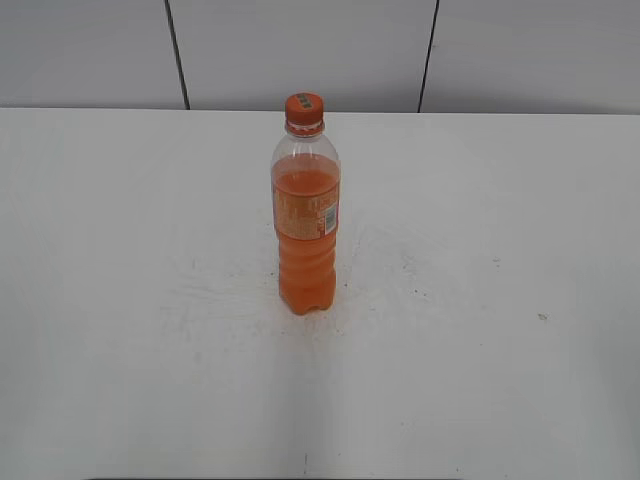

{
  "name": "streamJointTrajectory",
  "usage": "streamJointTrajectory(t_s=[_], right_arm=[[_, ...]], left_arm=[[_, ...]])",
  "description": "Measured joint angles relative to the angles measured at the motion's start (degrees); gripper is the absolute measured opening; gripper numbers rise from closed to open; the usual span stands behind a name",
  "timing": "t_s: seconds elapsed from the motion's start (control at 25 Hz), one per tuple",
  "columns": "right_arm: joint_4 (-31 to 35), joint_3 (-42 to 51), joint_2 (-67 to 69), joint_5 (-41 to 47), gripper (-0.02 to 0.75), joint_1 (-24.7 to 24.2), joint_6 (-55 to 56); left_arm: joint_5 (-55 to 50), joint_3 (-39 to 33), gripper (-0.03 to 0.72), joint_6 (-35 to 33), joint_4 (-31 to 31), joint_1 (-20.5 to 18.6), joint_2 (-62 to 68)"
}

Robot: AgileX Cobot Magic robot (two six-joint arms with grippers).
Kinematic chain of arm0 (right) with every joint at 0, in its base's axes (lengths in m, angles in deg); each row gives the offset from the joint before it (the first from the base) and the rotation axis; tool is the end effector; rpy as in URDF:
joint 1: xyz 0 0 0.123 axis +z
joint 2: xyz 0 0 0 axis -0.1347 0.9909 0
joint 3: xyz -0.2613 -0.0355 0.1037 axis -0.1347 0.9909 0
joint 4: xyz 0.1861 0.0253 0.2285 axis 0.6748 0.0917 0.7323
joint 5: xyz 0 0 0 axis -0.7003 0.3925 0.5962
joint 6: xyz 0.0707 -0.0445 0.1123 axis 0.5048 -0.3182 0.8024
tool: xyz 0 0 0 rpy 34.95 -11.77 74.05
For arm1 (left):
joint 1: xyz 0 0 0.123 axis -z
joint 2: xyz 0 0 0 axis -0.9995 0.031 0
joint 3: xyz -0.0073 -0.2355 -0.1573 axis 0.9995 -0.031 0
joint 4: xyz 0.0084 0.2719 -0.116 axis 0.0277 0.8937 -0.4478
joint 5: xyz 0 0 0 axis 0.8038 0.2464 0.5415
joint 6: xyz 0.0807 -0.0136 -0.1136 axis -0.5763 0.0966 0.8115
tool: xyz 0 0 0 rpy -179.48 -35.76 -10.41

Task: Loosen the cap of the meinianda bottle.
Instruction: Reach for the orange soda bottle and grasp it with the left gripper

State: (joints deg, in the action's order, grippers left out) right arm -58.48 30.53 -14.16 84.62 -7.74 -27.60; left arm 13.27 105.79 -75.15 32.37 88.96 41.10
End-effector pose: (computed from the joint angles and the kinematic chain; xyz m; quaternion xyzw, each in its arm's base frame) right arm 0.0871 0.0055 0.2598 -0.0744 0.8535 -0.0221 0.5153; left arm 0.0699 -0.0112 0.3044 0.0655 0.8238 -0.0072 0.5631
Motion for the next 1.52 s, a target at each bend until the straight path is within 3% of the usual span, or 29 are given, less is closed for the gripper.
streamJointTrajectory(t_s=[1.04,1.24,1.52], right_arm=[[0.00,0.00,0.00,-0.05,0.463,0.00,0.00],[0.00,0.00,0.00,-0.05,0.463,0.00,0.00],[0.00,0.00,0.00,-0.05,0.463,0.00,0.00]], left_arm=[[1.33,0.56,0.291,0.00,0.00,0.00,1.97],[14.61,4.77,0.290,-0.06,0.06,0.00,8.09],[37.06,4.29,0.290,-3.36,-0.61,0.22,21.67]])
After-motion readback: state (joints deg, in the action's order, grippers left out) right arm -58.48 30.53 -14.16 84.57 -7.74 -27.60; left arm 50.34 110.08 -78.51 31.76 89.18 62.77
